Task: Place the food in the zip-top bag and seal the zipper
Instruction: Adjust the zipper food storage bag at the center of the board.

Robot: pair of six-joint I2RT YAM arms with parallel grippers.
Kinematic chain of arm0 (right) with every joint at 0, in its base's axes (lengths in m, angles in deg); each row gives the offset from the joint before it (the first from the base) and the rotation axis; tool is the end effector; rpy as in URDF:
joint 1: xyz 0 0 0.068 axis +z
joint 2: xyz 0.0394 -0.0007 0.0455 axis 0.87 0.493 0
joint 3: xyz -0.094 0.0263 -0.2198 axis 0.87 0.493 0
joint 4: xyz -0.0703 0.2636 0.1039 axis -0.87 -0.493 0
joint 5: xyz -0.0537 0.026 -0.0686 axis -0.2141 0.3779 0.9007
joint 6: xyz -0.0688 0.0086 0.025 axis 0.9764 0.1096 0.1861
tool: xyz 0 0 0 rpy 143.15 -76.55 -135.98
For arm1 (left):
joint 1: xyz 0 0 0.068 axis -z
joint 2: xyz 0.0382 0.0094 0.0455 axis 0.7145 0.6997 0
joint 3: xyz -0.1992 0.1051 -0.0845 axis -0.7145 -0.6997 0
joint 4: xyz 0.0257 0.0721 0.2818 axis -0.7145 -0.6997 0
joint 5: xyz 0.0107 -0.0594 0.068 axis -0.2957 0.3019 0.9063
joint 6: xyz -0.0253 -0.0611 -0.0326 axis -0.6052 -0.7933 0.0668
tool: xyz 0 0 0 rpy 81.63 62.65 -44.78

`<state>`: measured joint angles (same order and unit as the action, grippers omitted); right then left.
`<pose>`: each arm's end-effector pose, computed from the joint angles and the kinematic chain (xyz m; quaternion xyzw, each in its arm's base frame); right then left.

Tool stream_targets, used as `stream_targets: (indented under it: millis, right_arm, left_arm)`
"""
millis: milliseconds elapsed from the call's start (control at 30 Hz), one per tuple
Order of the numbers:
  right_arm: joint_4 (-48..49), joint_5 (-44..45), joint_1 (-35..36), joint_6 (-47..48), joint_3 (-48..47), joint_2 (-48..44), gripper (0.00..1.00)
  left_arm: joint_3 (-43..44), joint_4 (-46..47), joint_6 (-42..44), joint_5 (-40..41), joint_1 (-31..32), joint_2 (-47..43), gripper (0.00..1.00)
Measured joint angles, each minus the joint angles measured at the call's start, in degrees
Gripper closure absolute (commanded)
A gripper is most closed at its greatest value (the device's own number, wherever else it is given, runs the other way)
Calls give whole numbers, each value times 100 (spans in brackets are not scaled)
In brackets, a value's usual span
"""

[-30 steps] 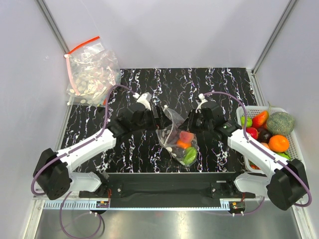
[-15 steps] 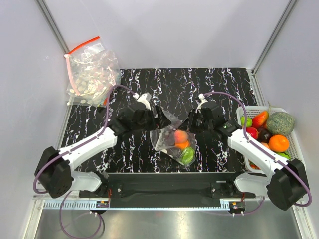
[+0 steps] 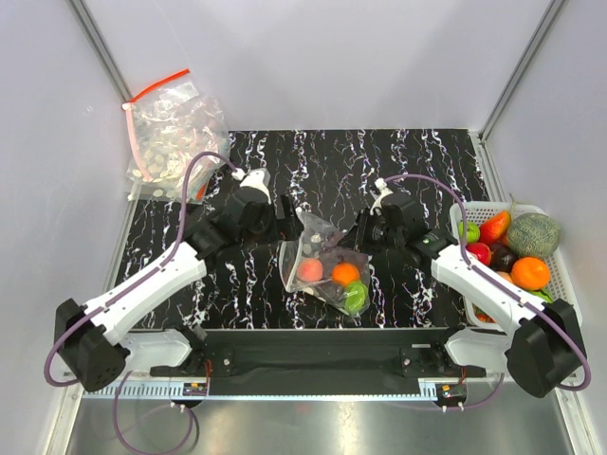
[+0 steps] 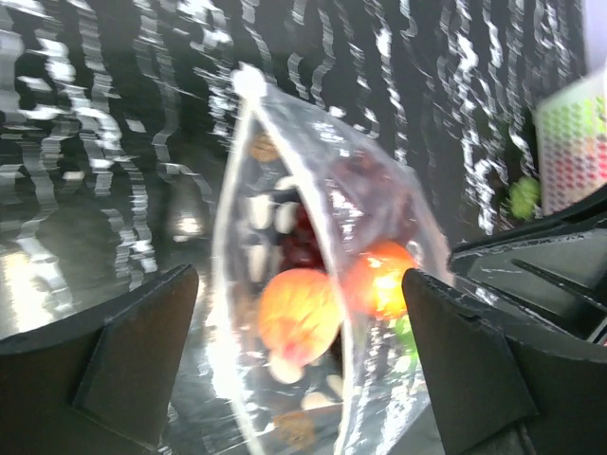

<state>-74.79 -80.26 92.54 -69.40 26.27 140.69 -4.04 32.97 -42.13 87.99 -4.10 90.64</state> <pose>0.2647 0.1855 0.2074 -0.0184 0.8847 0.3567 0.2996 0.2521 -0.2129 0.2586 -0.0141 0.8924 -0.2494 0.3757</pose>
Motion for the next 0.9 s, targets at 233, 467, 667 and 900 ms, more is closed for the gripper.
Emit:
stream_targets:
  millis: [233,467,667,900]
  right_arm:
    - [96,-55,0,42,92,192,78]
    - [98,-57,0,85,107,201,79]
    - [96,-57,0,120,107,199,79]
    - [94,-57,0,140,107,197,79]
  left_arm:
    - [-50,-457,96,260,-199,-186,1]
    - [-411,-116,131,-271,-286,2,1]
    - [-459,186,85,-435,-289,-28,1]
    - [-468,492,76,-839,-289,116,1]
